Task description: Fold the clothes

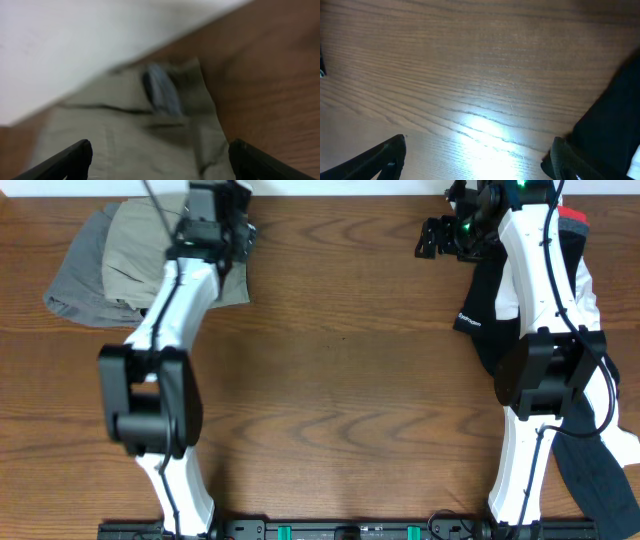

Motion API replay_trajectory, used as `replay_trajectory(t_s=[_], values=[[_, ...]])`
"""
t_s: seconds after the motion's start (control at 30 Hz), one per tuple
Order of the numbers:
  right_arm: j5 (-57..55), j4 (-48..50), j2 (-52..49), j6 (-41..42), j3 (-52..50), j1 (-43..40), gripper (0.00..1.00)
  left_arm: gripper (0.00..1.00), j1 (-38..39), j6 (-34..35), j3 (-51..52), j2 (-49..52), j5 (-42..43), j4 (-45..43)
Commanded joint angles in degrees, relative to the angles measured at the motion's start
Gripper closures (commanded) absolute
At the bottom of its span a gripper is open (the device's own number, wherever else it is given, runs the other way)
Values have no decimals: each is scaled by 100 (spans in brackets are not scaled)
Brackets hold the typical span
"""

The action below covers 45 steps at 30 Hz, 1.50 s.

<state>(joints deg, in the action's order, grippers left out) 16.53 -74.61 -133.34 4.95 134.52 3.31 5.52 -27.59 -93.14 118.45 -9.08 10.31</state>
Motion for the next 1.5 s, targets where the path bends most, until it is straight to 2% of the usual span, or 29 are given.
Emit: replay_trajectory(t_s=[0.0,0.07,0.17,0.3,0.67,1.47], values=[[35,-13,105,11,63,52,9,10,-7,640,-61,275,-527,-33],[37,7,105,11,63,52,9,5,-7,903,-61,376,-529,-42],[39,31,105,13,63,52,9,2,9,1416,-61,474,-503,-57],[39,28,105,13,63,52,9,2,72,1668,-61,584,-153,-28],[37,9,105,11,63,50,9,2,190,2542,-61,938,-149,282],[37,-55,105,13,63,52,10,2,96,2468,94,1016,-363,750]])
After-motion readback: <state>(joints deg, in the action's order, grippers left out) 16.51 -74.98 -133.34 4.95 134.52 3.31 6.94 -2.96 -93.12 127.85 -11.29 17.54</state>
